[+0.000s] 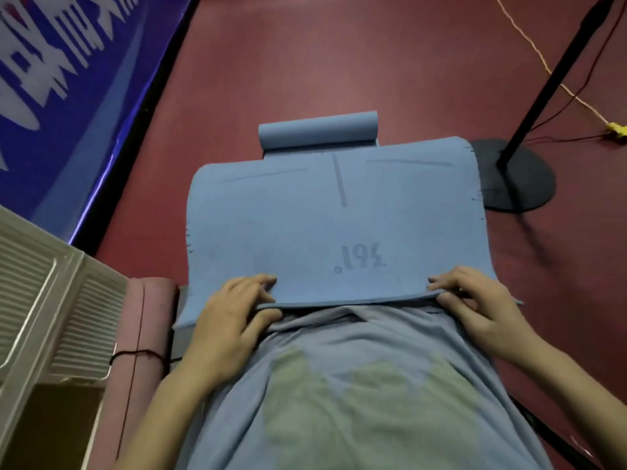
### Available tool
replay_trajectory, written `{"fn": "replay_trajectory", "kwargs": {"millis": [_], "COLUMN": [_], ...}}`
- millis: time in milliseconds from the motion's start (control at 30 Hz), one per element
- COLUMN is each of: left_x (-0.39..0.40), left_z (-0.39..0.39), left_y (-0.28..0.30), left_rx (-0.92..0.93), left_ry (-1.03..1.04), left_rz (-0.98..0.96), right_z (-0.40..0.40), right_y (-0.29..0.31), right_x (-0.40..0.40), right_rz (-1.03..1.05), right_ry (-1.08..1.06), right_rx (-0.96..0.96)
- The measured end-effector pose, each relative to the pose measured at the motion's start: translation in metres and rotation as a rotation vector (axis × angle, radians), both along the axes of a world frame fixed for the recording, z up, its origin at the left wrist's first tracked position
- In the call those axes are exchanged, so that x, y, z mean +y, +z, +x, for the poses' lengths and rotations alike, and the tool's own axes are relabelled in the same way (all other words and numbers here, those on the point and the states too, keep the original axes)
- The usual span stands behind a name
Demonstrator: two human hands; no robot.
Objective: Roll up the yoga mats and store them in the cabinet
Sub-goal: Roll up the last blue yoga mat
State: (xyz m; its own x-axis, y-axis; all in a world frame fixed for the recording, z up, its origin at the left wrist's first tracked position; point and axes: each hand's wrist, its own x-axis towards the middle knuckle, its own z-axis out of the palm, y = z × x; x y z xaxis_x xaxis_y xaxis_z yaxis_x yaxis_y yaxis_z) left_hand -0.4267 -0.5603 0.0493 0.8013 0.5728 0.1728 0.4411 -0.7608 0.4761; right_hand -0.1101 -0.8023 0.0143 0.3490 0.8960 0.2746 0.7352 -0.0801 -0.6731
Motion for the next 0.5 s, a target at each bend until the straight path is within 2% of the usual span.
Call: {"fn": "replay_trajectory", "kwargs": {"millis": [67,133,267,333,433,500], "left_x": [0.006,0.009,0.017,0.017,0.023,0.026], "left_z": [0.000,0.001,0.009,0.016,0.027,0.034], "left_y": [-0.012,-0.013,-0.009,-0.006,0.000,0.001], "left_rx": [-0.034,-0.031,-0.048,-0.083,-0.184,-0.157], "left_ry": [0.021,0.022,0.049,0.117,0.287,0.378], "left_rz": [-0.077,0.005,0.090,0.061,-0.193,-0.304], "right_z": [0.004,0.008,0.009,0.011,0.018,0.020], "right_y": [-0.001,0.007,0.010,0.011,0.016,0.017], "right_x": [0.007,0.015,0.033,0.040,0.046,0.045], "right_rz": [0.001,0.024,0.060,0.073,0.021,0.015], "right_ry": [0.011,0.001,-0.059,-0.012,0.083,0.133], "right_rx": [-0.051,-0.072,0.143,0.096,-0.100,-0.151]}}
